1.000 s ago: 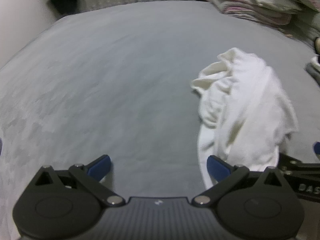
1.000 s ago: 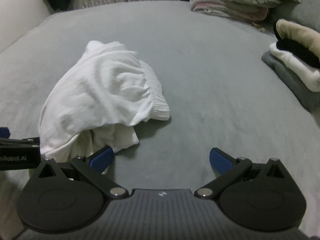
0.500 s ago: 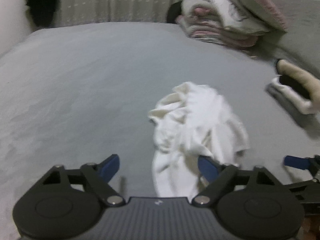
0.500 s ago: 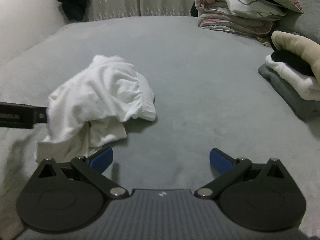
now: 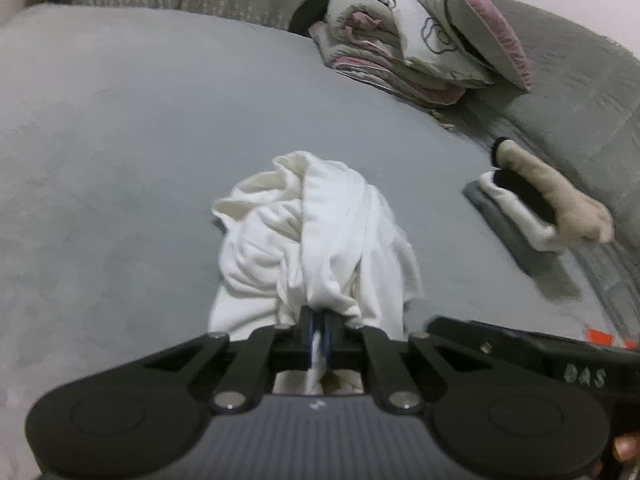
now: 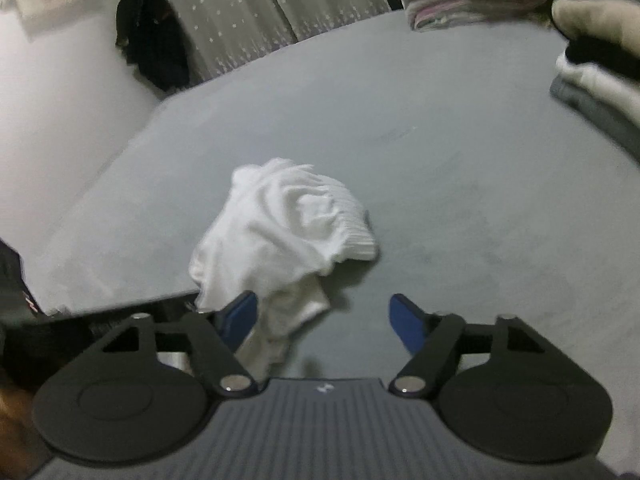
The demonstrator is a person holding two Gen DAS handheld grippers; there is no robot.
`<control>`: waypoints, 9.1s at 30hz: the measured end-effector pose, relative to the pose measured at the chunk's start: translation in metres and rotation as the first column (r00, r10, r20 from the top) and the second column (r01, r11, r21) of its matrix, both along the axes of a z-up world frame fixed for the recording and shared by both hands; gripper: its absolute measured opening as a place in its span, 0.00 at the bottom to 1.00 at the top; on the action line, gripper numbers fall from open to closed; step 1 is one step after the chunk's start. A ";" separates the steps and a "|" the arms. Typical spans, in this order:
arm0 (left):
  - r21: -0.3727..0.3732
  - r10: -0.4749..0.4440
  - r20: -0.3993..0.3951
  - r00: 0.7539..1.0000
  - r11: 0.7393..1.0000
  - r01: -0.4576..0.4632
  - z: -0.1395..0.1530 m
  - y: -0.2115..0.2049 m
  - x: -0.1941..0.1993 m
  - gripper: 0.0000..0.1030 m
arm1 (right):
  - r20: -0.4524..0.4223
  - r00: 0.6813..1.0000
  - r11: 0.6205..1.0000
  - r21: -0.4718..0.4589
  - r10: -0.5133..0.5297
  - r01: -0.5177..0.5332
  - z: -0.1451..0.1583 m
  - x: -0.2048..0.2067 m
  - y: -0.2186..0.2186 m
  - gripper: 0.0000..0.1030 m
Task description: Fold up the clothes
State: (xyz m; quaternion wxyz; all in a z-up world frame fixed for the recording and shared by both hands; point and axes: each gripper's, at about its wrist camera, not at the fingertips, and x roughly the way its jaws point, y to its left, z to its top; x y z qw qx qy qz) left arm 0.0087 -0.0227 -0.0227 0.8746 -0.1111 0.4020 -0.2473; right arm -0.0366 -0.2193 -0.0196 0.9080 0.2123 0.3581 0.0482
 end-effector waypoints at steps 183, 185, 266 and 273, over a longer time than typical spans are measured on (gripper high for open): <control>-0.400 -0.167 -0.094 0.982 0.909 0.116 -0.008 0.046 -0.038 0.07 | 0.141 0.990 0.996 0.081 0.030 -0.041 0.056 -0.027 -0.005 0.26; -0.380 -0.169 -0.063 0.984 0.915 0.133 -0.004 0.042 -0.045 0.07 | 0.071 0.997 0.996 0.090 -0.011 0.005 0.045 -0.021 -0.012 0.28; -0.023 0.431 0.192 0.882 0.900 -0.434 0.023 0.261 -0.048 0.03 | 0.036 0.996 0.993 0.073 0.086 -0.089 0.018 0.186 0.225 0.09; -0.007 0.485 0.160 0.860 0.871 -0.491 0.015 0.287 -0.049 0.03 | 0.028 0.989 0.987 0.064 0.145 -0.147 0.014 0.197 0.259 0.09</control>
